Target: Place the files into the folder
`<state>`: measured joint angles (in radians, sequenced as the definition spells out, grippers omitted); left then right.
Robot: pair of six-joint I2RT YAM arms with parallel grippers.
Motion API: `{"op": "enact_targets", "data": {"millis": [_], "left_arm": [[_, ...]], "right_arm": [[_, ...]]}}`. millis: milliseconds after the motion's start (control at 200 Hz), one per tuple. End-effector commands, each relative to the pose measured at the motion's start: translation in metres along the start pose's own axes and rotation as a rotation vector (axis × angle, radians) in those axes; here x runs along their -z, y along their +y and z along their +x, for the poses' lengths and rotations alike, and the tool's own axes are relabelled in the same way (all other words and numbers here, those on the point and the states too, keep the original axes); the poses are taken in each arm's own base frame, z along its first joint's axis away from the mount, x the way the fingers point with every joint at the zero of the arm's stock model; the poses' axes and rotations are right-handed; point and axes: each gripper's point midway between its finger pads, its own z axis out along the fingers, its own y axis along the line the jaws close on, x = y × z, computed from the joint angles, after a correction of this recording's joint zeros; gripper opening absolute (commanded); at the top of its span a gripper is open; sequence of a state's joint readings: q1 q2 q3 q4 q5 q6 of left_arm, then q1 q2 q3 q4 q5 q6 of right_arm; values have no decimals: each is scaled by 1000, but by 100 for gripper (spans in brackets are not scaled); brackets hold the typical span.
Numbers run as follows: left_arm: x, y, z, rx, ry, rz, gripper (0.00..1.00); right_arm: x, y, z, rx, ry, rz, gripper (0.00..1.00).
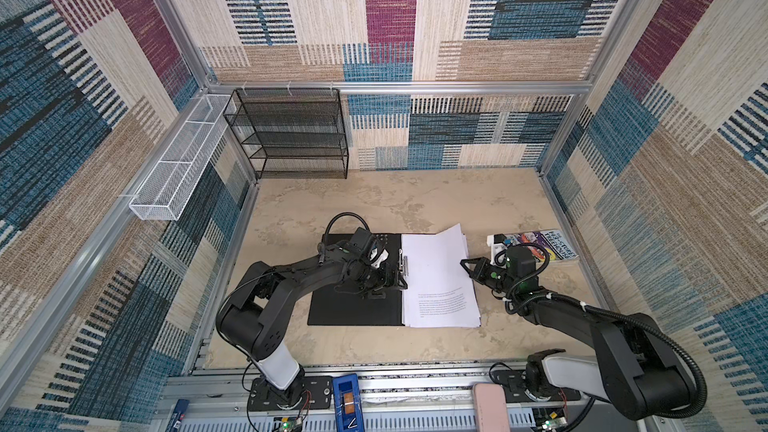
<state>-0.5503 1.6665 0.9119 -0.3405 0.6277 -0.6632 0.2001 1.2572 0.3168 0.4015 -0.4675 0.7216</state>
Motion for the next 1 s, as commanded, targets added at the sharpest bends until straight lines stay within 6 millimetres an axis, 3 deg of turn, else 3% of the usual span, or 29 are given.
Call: {"op": "enact_targets", "data": {"millis": [0,776,997], "left_arm": [[1,-2,-5,3,-20,-3,84],[-6,-5,-2,-2,5,7,84],[-9,-10,3,-28,18,9,84]], "right_arm": [[-1,7,-11,3,-47,-15,0],[-6,4,-1,-42,-44,-11,0],[0,-8,-2,-52,-74,63,49]]}}
